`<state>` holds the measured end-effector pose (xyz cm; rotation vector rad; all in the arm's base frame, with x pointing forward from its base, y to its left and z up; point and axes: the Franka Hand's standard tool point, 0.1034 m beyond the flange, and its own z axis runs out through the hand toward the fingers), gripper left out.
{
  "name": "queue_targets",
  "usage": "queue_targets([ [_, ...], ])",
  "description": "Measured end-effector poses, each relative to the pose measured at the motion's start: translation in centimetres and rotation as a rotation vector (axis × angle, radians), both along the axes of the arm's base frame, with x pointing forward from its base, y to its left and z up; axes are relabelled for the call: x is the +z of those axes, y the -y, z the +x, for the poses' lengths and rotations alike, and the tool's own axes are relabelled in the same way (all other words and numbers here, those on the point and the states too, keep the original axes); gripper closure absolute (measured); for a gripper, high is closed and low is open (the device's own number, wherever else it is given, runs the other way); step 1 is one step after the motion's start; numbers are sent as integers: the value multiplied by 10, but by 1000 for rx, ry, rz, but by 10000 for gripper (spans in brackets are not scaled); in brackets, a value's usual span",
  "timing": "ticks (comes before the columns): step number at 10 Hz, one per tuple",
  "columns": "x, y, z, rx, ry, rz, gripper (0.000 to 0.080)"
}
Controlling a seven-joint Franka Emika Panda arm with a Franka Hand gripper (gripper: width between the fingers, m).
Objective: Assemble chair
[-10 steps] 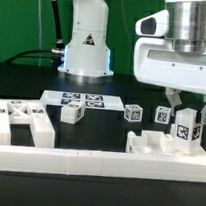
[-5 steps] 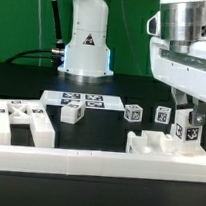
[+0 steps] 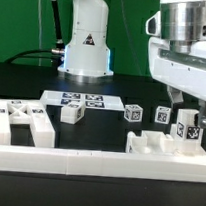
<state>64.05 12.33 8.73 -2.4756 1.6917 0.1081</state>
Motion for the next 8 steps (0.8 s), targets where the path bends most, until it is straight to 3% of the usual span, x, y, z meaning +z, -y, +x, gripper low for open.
queue_targets([
  [2,3,3,3,243,45,-4,160],
  [7,2,3,3,545,91,-12,150],
  [8,2,2,3,721,104,-63,150],
])
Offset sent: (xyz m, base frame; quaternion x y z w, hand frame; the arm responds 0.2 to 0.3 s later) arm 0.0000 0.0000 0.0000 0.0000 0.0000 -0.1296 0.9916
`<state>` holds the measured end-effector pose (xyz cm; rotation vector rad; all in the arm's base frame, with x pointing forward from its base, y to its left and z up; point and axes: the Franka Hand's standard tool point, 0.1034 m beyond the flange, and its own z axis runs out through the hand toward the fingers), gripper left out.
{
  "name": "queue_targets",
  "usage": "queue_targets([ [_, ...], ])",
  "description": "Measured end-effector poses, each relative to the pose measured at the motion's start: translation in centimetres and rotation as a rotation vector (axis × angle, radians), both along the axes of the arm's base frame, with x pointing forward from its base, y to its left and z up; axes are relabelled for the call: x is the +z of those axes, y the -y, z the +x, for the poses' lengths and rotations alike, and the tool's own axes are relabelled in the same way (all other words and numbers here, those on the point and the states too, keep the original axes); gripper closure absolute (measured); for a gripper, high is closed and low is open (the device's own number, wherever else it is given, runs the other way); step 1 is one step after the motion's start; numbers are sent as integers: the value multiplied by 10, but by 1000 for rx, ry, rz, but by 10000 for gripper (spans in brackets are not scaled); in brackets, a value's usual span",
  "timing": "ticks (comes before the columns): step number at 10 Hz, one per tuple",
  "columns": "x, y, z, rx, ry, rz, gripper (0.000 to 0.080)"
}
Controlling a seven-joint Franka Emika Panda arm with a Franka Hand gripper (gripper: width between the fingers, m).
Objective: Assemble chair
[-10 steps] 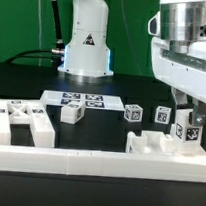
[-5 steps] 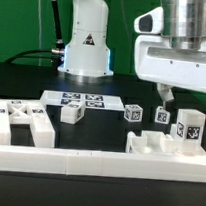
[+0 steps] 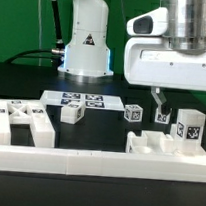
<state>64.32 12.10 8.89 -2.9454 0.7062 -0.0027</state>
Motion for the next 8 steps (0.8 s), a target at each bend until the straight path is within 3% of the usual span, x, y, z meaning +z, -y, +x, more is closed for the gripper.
queue_targets([
  [2,1,0,3,298,47,-61,150],
  [7,-4,-1,0,553,72,-73,150],
  [8,-4,0,0,553,72,-73,241],
])
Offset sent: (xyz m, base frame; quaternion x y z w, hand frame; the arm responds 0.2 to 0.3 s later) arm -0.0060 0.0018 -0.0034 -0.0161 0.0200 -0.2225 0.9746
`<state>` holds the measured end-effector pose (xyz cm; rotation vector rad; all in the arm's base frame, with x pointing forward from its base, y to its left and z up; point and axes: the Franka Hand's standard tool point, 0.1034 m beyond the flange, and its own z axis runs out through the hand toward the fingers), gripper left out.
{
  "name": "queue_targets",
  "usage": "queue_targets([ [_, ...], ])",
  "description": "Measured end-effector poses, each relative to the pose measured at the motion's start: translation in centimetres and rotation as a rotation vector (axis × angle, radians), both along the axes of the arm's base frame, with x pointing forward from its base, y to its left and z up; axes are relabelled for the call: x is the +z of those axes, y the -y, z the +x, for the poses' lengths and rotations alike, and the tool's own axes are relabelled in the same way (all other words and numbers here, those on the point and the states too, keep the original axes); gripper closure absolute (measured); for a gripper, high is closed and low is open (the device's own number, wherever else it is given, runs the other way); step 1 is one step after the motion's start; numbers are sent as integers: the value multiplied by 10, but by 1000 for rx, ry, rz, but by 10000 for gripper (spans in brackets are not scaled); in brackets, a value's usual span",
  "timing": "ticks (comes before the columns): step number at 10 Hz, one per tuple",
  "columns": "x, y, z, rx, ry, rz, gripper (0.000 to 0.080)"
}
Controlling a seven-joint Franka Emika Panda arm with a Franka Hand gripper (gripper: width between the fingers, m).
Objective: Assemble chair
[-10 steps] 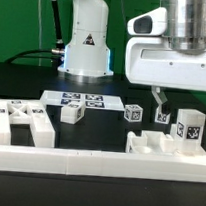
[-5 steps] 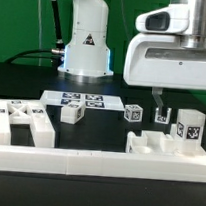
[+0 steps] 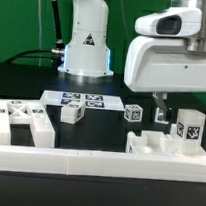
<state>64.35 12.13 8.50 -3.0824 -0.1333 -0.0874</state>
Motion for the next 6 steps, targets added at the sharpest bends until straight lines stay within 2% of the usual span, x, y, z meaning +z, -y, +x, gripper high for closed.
queue_targets([
  [1,0,0,0,-1,0,0,376],
  [2,0,0,0,-22,-1,2,376],
  [3,0,0,0,-22,-1,2,510],
  [4,0,0,0,-24,-1,2,509],
  [6,0,-1,0,-189,-12,14,509],
])
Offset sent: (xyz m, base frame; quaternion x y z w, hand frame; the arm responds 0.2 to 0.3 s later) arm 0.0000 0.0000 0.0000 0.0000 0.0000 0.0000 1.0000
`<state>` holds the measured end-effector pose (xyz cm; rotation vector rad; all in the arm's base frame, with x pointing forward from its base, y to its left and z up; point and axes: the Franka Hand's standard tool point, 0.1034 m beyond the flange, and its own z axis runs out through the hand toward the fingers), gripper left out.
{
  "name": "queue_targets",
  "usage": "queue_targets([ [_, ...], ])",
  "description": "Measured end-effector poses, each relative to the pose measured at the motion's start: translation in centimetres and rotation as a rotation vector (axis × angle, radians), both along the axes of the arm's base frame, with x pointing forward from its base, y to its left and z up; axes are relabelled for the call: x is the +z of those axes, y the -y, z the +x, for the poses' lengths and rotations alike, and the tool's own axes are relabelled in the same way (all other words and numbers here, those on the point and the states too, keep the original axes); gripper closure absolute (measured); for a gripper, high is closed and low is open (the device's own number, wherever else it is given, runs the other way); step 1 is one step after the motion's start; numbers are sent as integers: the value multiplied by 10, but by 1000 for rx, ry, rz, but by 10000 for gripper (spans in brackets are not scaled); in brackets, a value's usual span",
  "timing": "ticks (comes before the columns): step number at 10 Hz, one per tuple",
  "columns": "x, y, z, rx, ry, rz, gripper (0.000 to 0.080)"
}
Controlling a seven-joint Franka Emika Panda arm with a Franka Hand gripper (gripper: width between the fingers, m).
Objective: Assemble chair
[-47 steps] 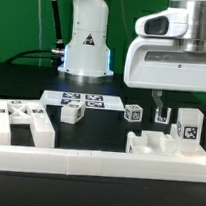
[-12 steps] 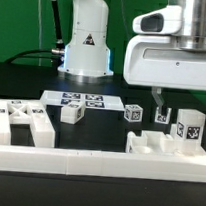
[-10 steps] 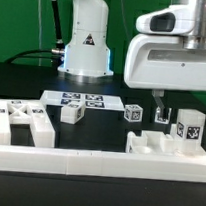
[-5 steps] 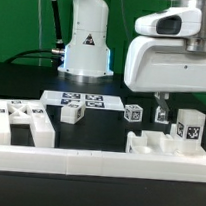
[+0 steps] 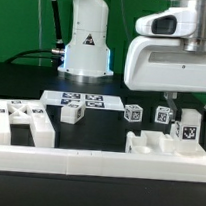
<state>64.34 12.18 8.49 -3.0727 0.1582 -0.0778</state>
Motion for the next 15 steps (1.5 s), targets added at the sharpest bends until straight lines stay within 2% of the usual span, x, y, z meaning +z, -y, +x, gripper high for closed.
queue_targets([
  [3,-1,1,0,-191,-13,13,509],
  [10,-3,2,-2,-998,-66,70,509],
  [13,-3,3,-3,-1163,-91,93,509],
  [14,-3,3,-3,-1133,-88,92,509],
  [15,-3,2,-3,-1098,-85,90,333],
])
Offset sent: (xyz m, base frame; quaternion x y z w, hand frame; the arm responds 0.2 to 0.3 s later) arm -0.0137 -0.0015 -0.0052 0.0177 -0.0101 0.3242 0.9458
